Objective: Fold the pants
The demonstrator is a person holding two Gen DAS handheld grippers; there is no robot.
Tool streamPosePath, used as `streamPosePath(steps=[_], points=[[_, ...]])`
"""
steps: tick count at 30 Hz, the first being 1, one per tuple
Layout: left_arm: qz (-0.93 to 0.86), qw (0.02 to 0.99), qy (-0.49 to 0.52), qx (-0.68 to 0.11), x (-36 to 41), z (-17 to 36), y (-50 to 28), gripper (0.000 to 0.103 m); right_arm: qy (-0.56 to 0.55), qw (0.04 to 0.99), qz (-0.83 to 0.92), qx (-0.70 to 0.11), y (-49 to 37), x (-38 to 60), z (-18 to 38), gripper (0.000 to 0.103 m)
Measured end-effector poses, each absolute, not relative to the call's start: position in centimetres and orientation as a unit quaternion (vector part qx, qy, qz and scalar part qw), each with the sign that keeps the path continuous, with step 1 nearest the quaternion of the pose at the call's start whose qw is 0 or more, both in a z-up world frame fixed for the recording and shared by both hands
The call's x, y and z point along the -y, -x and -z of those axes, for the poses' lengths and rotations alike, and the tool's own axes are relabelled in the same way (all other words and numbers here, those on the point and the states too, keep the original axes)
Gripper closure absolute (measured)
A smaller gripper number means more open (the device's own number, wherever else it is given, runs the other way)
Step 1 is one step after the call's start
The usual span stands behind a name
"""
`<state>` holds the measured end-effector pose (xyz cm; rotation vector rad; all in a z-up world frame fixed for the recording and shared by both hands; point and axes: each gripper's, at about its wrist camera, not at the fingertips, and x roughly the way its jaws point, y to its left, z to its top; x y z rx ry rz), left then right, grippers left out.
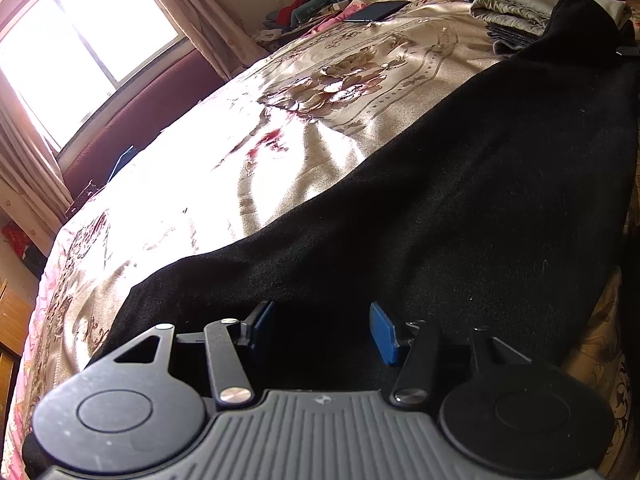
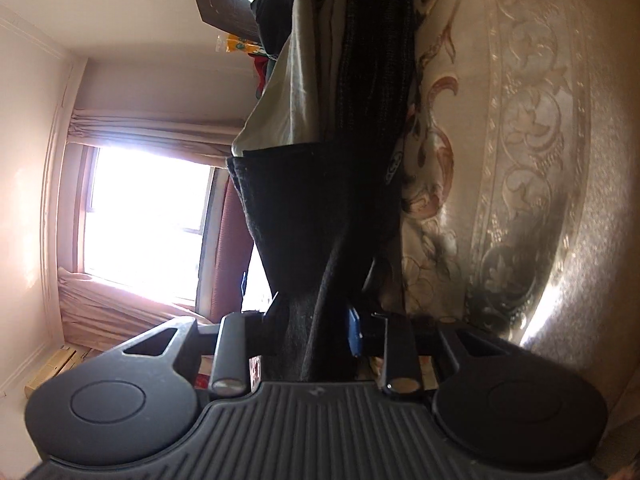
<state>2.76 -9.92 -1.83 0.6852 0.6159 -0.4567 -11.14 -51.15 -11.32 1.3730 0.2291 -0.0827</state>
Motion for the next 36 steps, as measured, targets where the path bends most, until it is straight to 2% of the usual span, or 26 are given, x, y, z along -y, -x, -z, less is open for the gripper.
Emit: streamPosePath(steps=[6, 7, 11, 12, 13, 14, 19, 28, 36], points=[[0.217, 0.87, -0.331, -0.295, 9.9, 1.9, -2.7, 0.038, -0.618, 0.78, 0.052, -0.082, 11.1, 50.8, 11.3, 0.072], [0.217, 0.869, -0.333, -0.293, 10.0, 1.9, -2.7, 0.038, -0.621, 0.778, 0.046, -0.077, 10.7, 50.7, 11.2, 0.068], [0.218, 0.868, -0.335, -0.294, 10.0, 1.8, -2.7, 0.038, -0.614, 0.787, 0.03, -0.052, 11.3, 50.1, 10.7, 0.065], [0.217, 0.869, -0.334, -0.295, 10.0, 1.8, -2.7, 0.038, -0.608, 0.791, 0.039, -0.058, 11.5, 49.9, 10.9, 0.066], [0.216, 0.869, -0.334, -0.295, 10.0, 1.9, -2.7, 0.038, -0.6, 0.794, 0.055, -0.077, 11.4, 49.9, 11.4, 0.074], [0.216, 0.868, -0.337, -0.293, 10.0, 1.9, -2.7, 0.038, -0.596, 0.795, 0.066, -0.089, 11.3, 49.9, 11.5, 0.077], [0.219, 0.866, -0.343, -0.29, 10.0, 1.9, -2.6, 0.038, -0.615, 0.781, 0.032, -0.101, 13.0, 49.8, 11.0, 0.062], [0.22, 0.866, -0.346, -0.287, 9.9, 1.9, -2.5, 0.038, -0.667, 0.715, -0.078, -0.195, 13.7, 46.5, 13.6, 0.061], [0.219, 0.867, -0.345, -0.285, 9.9, 1.9, -2.4, 0.039, -0.678, 0.692, -0.139, -0.206, 9.1, 44.6, 15.8, 0.063]])
